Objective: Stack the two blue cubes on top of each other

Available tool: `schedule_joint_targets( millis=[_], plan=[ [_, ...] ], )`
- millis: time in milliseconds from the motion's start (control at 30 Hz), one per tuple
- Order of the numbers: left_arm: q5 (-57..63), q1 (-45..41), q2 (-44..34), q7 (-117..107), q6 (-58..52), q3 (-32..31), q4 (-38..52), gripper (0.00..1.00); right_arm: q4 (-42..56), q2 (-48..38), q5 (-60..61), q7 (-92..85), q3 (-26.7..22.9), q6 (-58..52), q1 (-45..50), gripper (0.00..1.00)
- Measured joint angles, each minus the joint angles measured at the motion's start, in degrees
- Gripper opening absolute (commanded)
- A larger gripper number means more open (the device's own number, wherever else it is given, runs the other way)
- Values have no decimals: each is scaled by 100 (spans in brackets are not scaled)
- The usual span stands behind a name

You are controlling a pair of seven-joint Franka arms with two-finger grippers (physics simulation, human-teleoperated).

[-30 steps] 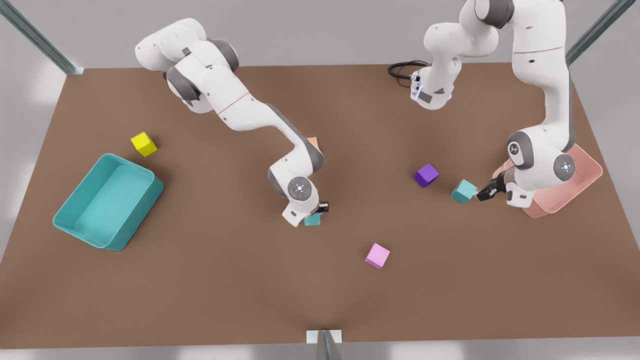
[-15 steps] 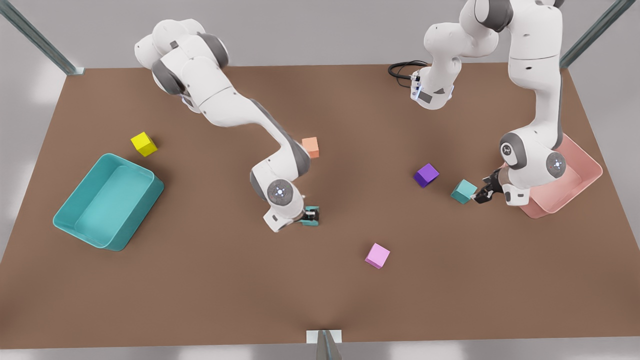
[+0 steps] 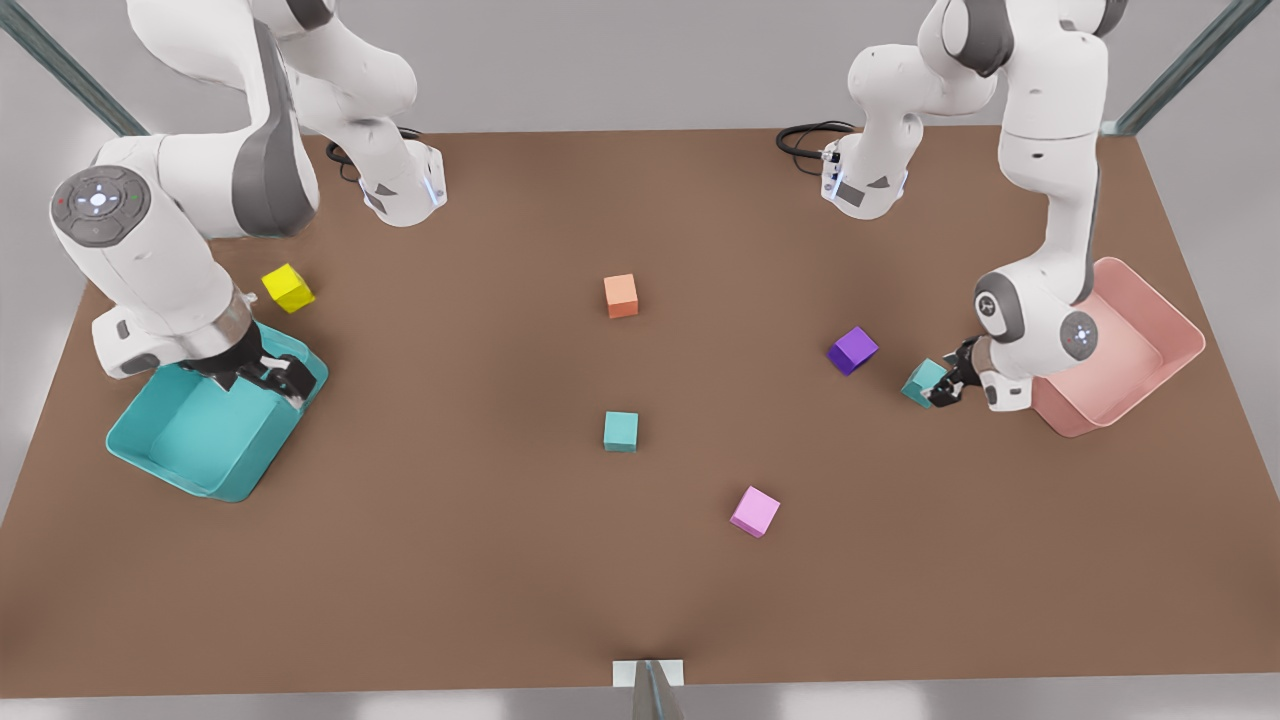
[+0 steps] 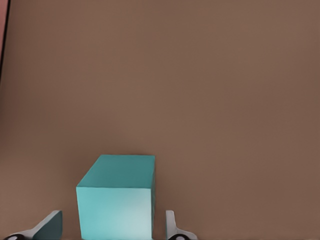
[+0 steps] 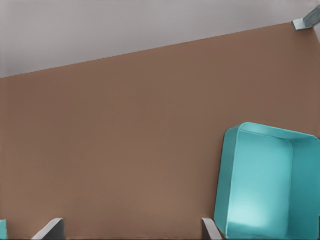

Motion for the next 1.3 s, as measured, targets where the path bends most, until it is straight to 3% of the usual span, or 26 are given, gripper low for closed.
schedule_joint_targets(
  millis=[333, 400, 433, 567, 667, 767, 833, 933, 1167, 1300],
  plan=[
    [-90, -69, 507, -96, 196, -25, 23, 99, -172, -57, 48, -1267, -34, -488, -16, 100],
    [-126, -76, 540, -125, 247, -69, 25, 49, -176, -41, 79, -1445, -34, -566, -5, 100],
    [-130, -79, 544, -151, 266, -77, 26, 46, -177, -27, 91, -1527, -34, -596, -2, 100],
    [-92, -140, 350, -266, 314, -217, 99, 46, -184, 16, 140, -1813, -47, -677, -11, 100],
    [447, -224, 111, -337, 300, -733, 330, 50, -186, 39, 196, -1989, -51, -710, -49, 100],
    [954, -1297, 200, -595, 56, -1054, 1239, 49, -180, 41, 229, -2137, -52, -722, -68, 100],
    [1106, -2314, 712, -946, -149, -1158, 2265, 49, -181, 44, 250, -2198, -52, -726, -61, 100],
    [1226, -3053, 1143, -1556, -378, -1511, 3093, 49, -186, 72, 272, -2246, -52, -744, -60, 100],
    [1286, -3431, 2814, -2835, -735, -1574, 5449, 50, -205, 101, 340, -2332, -52, -763, -131, 100],
    [1278, -3437, 3182, -3378, -964, -1577, 5996, 50, -219, 109, 385, -2368, -52, -767, -140, 100]
  ],
)
